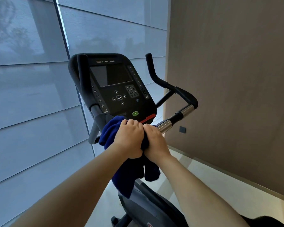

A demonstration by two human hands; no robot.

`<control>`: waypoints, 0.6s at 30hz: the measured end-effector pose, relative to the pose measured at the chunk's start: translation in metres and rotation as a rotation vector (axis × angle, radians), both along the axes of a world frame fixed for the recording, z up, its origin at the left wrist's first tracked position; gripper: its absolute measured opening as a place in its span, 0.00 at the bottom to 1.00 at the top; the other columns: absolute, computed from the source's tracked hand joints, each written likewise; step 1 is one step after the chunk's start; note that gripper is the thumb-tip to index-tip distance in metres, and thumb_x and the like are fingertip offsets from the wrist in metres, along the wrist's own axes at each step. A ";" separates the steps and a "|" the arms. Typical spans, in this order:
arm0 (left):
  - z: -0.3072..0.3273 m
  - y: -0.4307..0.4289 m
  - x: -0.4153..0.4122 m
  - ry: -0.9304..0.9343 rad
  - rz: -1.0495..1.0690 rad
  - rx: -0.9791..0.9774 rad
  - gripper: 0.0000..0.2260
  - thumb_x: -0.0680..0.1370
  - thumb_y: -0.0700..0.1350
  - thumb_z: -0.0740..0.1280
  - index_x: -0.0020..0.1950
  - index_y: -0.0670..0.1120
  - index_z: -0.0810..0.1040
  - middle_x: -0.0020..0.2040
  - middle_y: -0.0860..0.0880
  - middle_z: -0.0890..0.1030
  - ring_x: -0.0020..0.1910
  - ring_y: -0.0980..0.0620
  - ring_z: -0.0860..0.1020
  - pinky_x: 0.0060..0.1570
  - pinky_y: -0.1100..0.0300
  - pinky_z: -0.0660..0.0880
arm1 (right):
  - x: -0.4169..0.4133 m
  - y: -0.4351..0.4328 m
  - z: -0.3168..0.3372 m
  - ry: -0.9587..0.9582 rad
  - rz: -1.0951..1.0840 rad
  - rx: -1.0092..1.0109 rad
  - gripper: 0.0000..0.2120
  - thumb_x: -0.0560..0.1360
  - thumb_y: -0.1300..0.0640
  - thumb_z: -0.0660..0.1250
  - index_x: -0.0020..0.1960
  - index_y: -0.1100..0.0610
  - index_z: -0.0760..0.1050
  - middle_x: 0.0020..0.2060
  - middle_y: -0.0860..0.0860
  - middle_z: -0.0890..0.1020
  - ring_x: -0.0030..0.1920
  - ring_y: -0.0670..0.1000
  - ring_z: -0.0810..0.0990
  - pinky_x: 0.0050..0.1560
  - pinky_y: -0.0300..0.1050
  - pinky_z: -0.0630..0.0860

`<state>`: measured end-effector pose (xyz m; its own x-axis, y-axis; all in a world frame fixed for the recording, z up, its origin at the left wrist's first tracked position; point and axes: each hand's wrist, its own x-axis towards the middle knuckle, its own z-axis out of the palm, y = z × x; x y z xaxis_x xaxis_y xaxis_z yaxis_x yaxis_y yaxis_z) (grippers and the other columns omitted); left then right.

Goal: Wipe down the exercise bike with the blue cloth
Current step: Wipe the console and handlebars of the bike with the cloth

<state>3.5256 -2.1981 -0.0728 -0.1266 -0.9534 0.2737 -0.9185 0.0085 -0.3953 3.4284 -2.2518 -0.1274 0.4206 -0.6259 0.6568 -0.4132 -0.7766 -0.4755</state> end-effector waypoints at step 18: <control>0.006 -0.009 0.019 0.066 -0.252 0.022 0.26 0.64 0.59 0.67 0.56 0.46 0.69 0.49 0.49 0.71 0.47 0.48 0.68 0.51 0.51 0.66 | 0.009 0.028 -0.012 -0.037 -0.171 0.094 0.22 0.72 0.59 0.68 0.62 0.51 0.63 0.55 0.48 0.74 0.50 0.44 0.72 0.50 0.34 0.73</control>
